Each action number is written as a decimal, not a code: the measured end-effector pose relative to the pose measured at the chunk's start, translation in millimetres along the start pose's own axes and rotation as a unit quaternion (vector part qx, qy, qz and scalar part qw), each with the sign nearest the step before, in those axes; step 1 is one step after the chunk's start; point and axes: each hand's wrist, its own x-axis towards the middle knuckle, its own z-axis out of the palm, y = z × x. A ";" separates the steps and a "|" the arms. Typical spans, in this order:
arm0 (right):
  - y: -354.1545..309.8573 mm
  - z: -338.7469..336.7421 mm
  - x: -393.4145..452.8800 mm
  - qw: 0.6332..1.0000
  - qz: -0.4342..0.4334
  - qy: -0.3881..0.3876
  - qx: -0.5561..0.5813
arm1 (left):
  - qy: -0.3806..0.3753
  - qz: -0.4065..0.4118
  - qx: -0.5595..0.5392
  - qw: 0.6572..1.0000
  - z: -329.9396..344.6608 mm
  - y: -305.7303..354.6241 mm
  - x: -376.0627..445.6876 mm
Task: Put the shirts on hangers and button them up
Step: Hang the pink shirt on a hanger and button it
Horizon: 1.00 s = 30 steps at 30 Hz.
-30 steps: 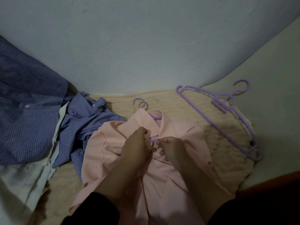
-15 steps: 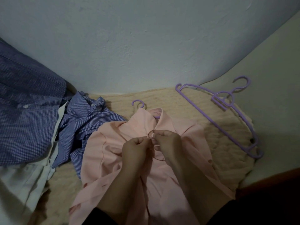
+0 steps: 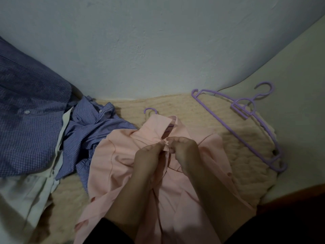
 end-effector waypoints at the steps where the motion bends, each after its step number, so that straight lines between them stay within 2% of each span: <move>1: 1.0 0.3 1.8 1.000 -0.001 -0.001 -0.007 | -0.003 -0.001 0.003 1.000 1.4 3.5 -2.1; 5: 1.1 -0.4 4.1 1.000 0.002 -0.011 -0.021 | -0.005 -0.009 0.002 1.000 0.5 3.5 -3.5; 9: -2.0 -3.3 4.4 0.998 0.021 -0.052 0.001 | 0.000 0.030 0.073 0.997 0.4 2.5 -4.6; 12: -3.9 -5.6 3.3 0.997 0.016 -0.078 0.005 | -0.012 0.020 0.020 1.000 0.6 5.4 -8.7; 14: -2.5 -6.4 3.2 0.997 0.001 -0.073 -0.008 | -0.041 -0.004 -0.010 0.999 -0.3 10.6 -9.6; 17: 2.4 -5.3 4.5 0.997 -0.016 -0.048 -0.062 | -0.082 -0.012 0.013 0.996 -5.2 13.7 0.7; 21: 3.0 -6.6 7.1 0.993 -0.001 -0.053 -0.101 | -0.090 -0.009 0.044 0.995 -7.1 14.1 7.5; 26: 6.1 -8.2 10.1 0.986 -0.064 -0.039 -0.147 | -0.085 0.039 0.159 0.983 -10.1 9.6 16.5; 30: 9.2 -8.2 14.8 0.966 -0.137 -0.036 -0.217 | -0.098 0.019 0.164 0.981 -12.5 12.5 18.9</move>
